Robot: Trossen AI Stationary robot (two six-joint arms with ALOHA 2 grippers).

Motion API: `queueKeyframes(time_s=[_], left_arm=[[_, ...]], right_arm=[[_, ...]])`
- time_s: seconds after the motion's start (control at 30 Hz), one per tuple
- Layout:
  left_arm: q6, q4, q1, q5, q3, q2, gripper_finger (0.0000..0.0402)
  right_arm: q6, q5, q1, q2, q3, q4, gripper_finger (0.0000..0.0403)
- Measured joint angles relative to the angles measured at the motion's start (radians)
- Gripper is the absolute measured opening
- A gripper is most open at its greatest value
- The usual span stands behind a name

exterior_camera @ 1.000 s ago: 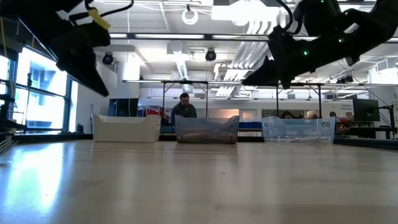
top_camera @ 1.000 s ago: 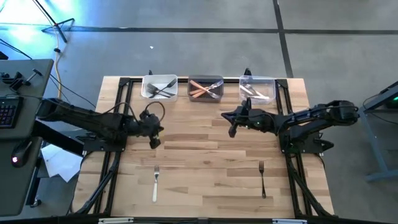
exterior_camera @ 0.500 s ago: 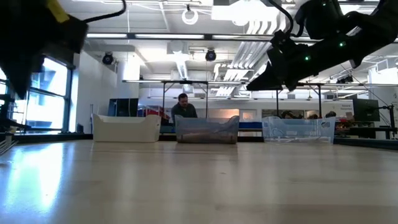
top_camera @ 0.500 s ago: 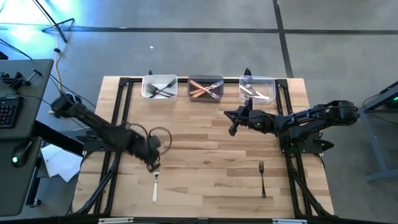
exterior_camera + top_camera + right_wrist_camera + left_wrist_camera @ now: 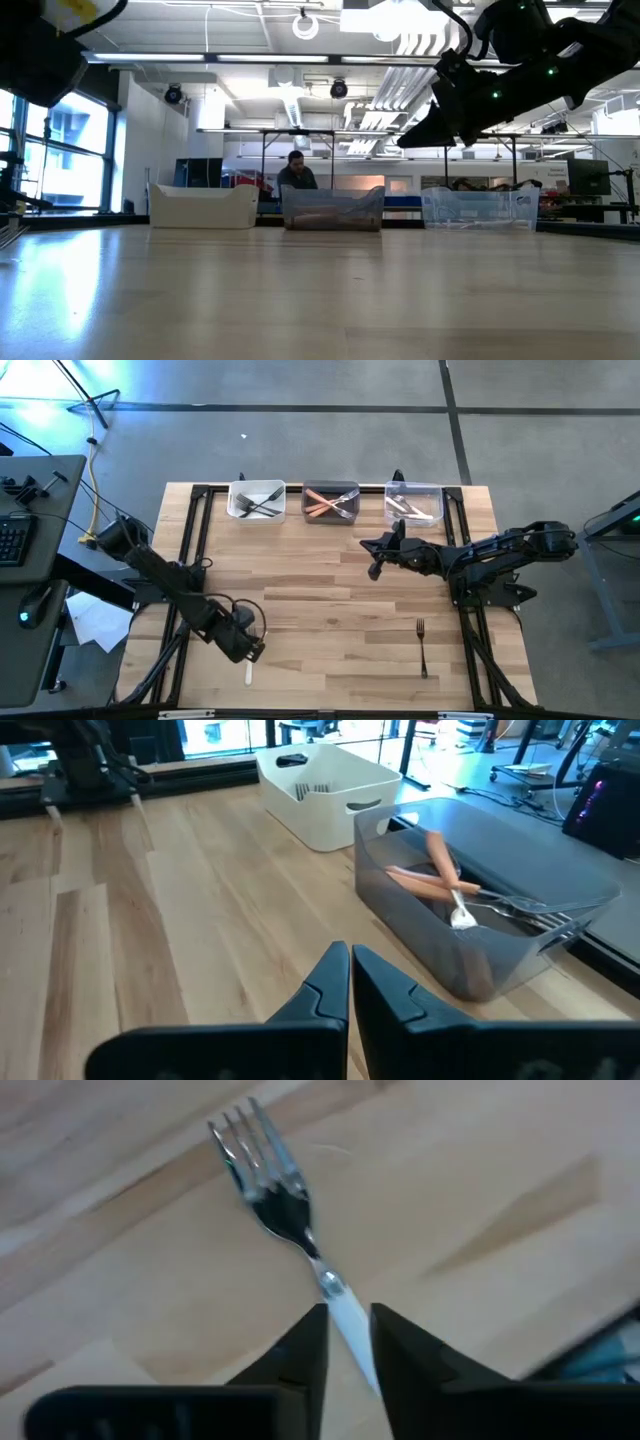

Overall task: Sort silverware by color (type)
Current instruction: Put the white fork into the transparent bin

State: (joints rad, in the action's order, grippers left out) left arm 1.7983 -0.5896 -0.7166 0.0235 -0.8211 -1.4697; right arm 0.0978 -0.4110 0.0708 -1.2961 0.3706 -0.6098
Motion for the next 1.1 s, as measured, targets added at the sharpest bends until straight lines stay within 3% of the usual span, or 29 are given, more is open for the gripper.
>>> queueKeyframes(time_s=[0.23,0.43,0.83,1.1], left_arm=[[-0.008,0.03,0.0,-0.031,0.0,-0.088,0.0145],[-0.022,0.04,0.0,-0.041,0.0,-0.127,0.0171],[-0.107,0.027,0.003,-0.037,-0.004,-0.165,0.0159],[-0.21,0.005,0.003,-0.068,-0.002,-0.166,0.0113]], right_arm=[[0.023,-0.007,-0.045,0.0,0.0,0.001,0.0],[0.037,-0.09,-0.096,-0.001,0.0,0.012,0.0],[0.055,-0.165,-0.159,-0.002,0.0,0.022,0.0],[0.062,-0.166,-0.181,-0.002,0.0,0.025,0.0]])
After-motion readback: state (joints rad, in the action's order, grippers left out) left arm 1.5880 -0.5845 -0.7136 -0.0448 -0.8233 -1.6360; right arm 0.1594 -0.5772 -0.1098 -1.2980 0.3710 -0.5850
